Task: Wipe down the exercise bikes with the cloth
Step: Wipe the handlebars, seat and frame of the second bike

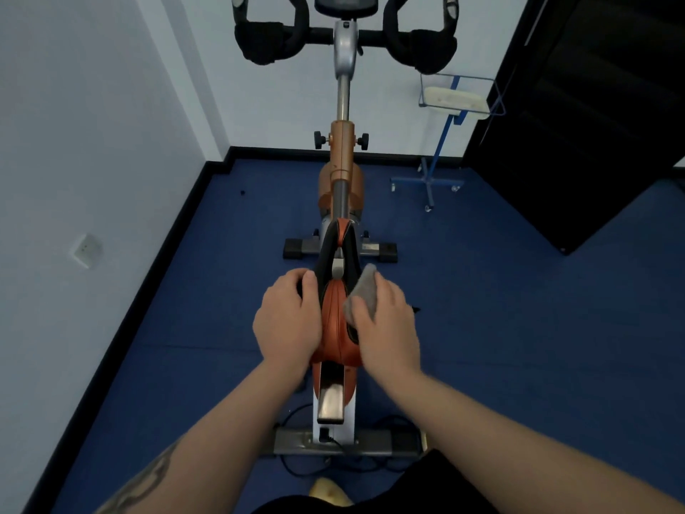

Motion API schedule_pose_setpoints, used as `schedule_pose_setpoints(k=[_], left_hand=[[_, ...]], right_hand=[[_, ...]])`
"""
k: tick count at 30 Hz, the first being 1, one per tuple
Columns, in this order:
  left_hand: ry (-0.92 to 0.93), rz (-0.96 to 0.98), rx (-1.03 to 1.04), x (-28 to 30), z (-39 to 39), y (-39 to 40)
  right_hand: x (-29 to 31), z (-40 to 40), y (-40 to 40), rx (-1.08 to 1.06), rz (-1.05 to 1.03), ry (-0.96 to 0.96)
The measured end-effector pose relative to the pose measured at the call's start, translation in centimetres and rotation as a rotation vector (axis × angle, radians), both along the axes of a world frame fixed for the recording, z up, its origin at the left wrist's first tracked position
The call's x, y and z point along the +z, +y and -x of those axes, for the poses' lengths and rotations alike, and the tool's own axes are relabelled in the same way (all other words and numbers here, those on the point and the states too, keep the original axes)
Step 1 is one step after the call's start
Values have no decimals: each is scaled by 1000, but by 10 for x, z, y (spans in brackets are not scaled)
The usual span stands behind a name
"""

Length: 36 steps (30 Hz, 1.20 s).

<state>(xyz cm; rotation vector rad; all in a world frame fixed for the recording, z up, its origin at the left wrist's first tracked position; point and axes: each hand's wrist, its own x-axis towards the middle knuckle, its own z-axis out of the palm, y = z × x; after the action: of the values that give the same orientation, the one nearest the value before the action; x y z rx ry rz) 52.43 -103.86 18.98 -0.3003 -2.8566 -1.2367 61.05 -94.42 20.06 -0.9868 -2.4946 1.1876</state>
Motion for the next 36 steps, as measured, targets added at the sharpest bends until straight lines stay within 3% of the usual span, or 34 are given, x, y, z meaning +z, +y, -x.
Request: schedule_pose_setpoints(k=[4, 9, 13, 14, 18, 19, 24, 29, 33, 36], left_hand=[[17, -6, 11, 0, 0, 3], [2, 19, 7, 1, 1, 2], [4, 9, 12, 2, 0, 3], [3, 17, 11, 3, 1, 3], [-21, 31, -6, 3, 1, 2], [-24, 25, -4, 3, 1, 2], [5, 24, -6, 3, 1, 2], [-5, 29, -1, 2, 1, 1], [-1, 28, 0, 3, 0, 2], [0, 29, -3, 3, 1, 3]], right_hand=[[-6, -31, -25, 44, -60, 21], [14, 27, 21, 87, 80, -289], [7, -7, -7, 315, -389, -381], [6, -7, -4, 361, -405, -394], [22, 42, 32, 328, -67, -436], [25, 46, 32, 314, -61, -433], [17, -1, 0, 438, -408, -419], [28, 33, 12, 340, -269, -439], [20, 10, -3, 413, -378, -443], [22, 20, 9, 424, -320, -469]])
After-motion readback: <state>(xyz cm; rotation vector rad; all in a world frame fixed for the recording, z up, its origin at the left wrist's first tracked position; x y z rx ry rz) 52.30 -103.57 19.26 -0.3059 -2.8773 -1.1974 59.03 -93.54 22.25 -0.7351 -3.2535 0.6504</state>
